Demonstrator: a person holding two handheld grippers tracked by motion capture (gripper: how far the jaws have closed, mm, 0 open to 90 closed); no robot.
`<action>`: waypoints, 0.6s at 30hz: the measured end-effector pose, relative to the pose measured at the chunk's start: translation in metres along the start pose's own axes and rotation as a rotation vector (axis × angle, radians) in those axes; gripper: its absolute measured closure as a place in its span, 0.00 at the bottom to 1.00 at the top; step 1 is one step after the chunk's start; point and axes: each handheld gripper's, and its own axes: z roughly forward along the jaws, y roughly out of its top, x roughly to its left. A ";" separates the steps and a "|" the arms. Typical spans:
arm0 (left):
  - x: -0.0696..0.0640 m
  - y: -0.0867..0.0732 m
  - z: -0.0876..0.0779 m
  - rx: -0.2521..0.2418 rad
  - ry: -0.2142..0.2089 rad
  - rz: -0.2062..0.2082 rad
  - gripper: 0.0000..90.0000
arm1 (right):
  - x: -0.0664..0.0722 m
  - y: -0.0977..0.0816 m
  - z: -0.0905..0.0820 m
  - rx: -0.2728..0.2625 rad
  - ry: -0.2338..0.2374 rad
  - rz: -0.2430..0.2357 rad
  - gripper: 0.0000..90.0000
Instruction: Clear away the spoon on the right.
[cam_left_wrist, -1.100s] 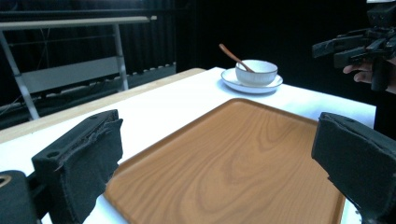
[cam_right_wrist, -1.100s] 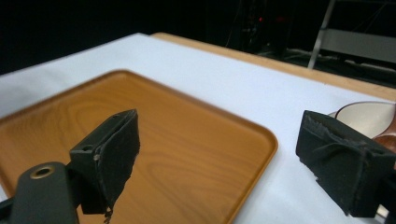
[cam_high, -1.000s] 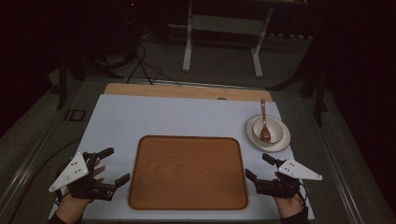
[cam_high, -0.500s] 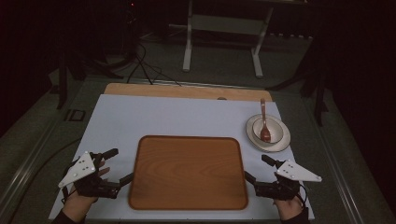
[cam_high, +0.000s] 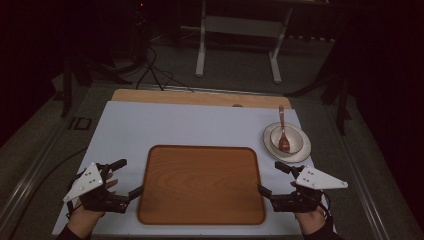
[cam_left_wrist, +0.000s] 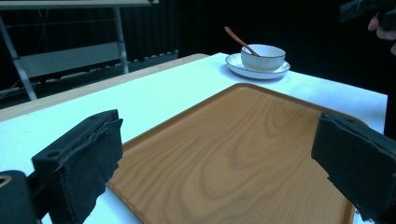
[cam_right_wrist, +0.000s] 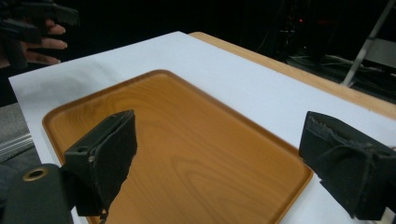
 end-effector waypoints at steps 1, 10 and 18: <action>0.000 0.000 0.000 0.001 0.001 0.000 0.03 | 0.000 0.003 -0.001 -0.010 0.000 -0.010 0.12; 0.000 -0.001 0.001 -0.001 0.005 -0.006 0.03 | -0.017 0.032 -0.005 -0.084 -0.029 -0.024 0.11; 0.001 -0.001 0.000 -0.006 0.002 -0.014 0.03 | -0.039 0.056 -0.001 -0.095 -0.128 -0.023 0.11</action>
